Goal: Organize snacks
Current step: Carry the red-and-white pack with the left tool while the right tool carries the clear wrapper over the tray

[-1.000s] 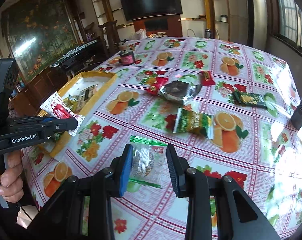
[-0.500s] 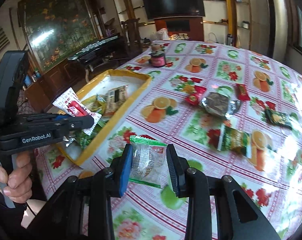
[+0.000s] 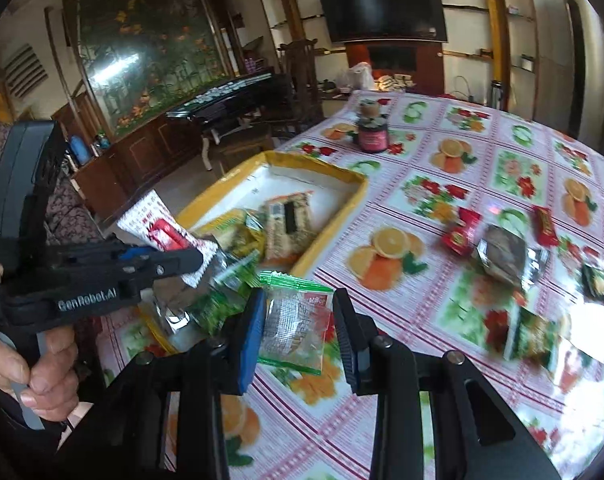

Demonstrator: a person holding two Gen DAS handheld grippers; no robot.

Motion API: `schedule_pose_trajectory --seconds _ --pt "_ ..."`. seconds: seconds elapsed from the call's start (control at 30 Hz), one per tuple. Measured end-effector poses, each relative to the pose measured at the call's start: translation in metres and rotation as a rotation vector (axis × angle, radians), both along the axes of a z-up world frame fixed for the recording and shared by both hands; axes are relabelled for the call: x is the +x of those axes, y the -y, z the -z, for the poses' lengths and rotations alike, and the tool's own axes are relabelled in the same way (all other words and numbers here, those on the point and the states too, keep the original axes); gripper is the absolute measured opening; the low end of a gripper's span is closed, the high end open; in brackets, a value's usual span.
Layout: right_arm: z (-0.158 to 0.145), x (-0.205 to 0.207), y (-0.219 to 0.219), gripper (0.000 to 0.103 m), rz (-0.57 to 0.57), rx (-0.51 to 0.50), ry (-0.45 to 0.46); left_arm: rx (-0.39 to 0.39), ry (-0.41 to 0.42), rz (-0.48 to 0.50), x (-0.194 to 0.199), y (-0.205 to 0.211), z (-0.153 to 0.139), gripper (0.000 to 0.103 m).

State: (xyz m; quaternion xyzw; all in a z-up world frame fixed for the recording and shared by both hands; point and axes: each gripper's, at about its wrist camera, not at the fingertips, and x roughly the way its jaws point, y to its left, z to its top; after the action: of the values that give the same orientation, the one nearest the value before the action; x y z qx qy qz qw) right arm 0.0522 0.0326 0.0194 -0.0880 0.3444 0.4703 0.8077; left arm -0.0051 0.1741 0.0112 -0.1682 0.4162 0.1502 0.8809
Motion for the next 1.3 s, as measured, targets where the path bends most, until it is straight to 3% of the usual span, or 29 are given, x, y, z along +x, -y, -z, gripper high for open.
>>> schedule_pose_trajectory --seconds 0.4,0.87,1.3 --pt "0.005 0.014 -0.065 0.033 -0.059 0.035 -0.034 -0.023 -0.003 -0.056 0.002 -0.041 0.007 0.019" --pt "0.014 0.027 -0.093 0.034 -0.069 0.009 -0.057 -0.037 -0.018 -0.063 0.013 -0.058 0.018 0.019" --pt "0.035 0.034 -0.112 0.034 -0.079 -0.041 -0.078 0.012 -0.076 -0.086 0.021 -0.063 0.034 0.019"
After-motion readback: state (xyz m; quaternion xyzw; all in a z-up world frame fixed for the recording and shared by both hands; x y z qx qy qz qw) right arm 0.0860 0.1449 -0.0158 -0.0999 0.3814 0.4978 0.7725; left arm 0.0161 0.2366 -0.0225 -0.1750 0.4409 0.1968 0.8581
